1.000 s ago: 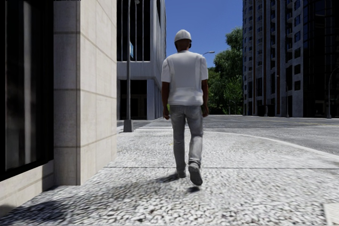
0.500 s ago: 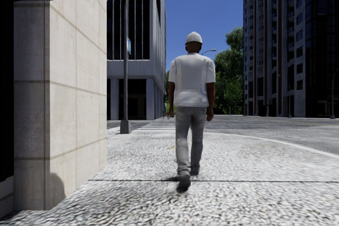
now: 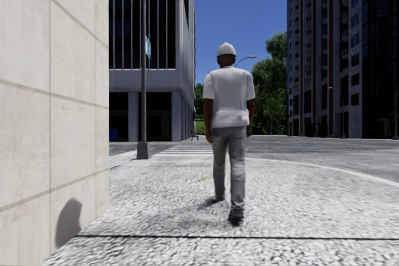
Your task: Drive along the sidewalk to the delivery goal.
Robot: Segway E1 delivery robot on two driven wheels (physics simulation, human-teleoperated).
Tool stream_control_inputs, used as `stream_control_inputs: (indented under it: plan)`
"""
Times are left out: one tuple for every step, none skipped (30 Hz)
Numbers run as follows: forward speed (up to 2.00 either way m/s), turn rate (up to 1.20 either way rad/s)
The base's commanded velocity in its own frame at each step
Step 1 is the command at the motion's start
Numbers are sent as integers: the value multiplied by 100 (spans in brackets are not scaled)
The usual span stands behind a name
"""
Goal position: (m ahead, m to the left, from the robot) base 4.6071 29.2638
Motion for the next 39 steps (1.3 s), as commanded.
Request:
stream_control_inputs:
  plan:
    - [98, 0]
    - [98, 0]
    - [98, 0]
    - [98, 0]
    - [98, 0]
    - [98, 0]
    - [98, 0]
    - [98, 0]
    - [98, 0]
    - [97, 0]
    - [97, 0]
    - [97, 0]
    - [97, 0]
    - [97, 0]
    - [97, 0]
    - [97, 0]
    - [97, 0]
    - [97, 0]
    - [97, 1]
    - [97, 1]
    - [97, 2]
    - [97, 3]
    - [96, 4]
    - [96, 4]
    - [96, 4]
    - [96, 5]
    - [96, 5]
    - [96, 7]
    - [96, 12]
    - [96, 12]
    - [96, 14]
    - [96, 16]
    - [96, 18]
    - [96, 18]
    - [96, 19]
    - [96, 20]
    - [96, 21]
    - [96, 22]
    - [98, 22]
